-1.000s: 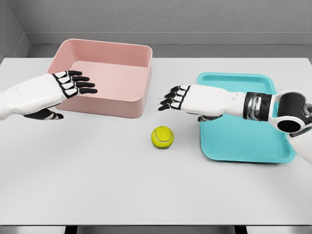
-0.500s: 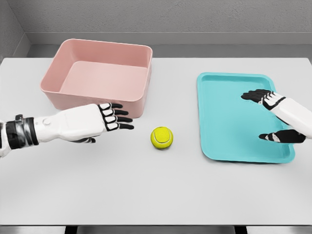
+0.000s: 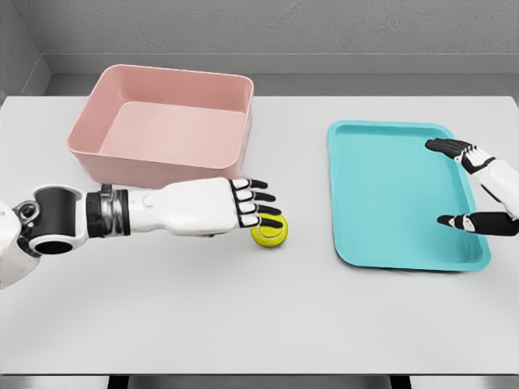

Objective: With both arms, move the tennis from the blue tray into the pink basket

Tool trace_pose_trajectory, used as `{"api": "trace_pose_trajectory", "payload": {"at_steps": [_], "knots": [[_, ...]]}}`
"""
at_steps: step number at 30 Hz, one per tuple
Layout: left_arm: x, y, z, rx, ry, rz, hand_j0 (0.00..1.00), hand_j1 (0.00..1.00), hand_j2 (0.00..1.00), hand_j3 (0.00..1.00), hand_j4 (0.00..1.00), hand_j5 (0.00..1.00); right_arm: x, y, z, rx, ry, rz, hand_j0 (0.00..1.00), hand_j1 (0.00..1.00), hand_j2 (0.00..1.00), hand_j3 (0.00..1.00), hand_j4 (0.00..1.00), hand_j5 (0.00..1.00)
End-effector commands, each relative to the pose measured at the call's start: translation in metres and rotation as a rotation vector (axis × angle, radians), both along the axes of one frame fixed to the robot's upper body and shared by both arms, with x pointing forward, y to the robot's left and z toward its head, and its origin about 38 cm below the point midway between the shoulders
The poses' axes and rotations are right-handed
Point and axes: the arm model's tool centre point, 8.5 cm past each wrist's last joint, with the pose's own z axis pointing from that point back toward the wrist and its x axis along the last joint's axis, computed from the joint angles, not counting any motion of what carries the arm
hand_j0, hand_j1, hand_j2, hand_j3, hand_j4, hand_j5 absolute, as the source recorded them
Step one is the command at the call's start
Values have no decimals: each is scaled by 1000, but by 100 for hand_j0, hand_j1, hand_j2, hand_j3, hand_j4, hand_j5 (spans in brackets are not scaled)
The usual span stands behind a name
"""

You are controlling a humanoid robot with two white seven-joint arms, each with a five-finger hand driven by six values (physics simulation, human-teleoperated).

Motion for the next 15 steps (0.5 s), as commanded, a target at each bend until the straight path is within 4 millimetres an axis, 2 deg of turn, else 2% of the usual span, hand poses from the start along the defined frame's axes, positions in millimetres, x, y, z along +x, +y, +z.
{"api": "trace_pose_trajectory", "payload": {"at_steps": [1,4,12,15], "knots": [[1,-6,-11,0,33,-4,100,100,100,100,100,100,0,0,0,12,-1,0,100,100,100,100,100,100],[2,-15,-14,3,42,-20,100,100,100,100,100,100,0,0,0,13,2,-2,100,100,100,100,100,100],[16,-18,-14,1,44,1,100,100,100,100,100,100,0,-1,0,11,1,-3,100,100,100,100,100,100],[20,-26,-18,-3,54,-2,100,100,100,100,100,100,0,-3,0,10,2,-10,100,100,100,100,100,100]]}}
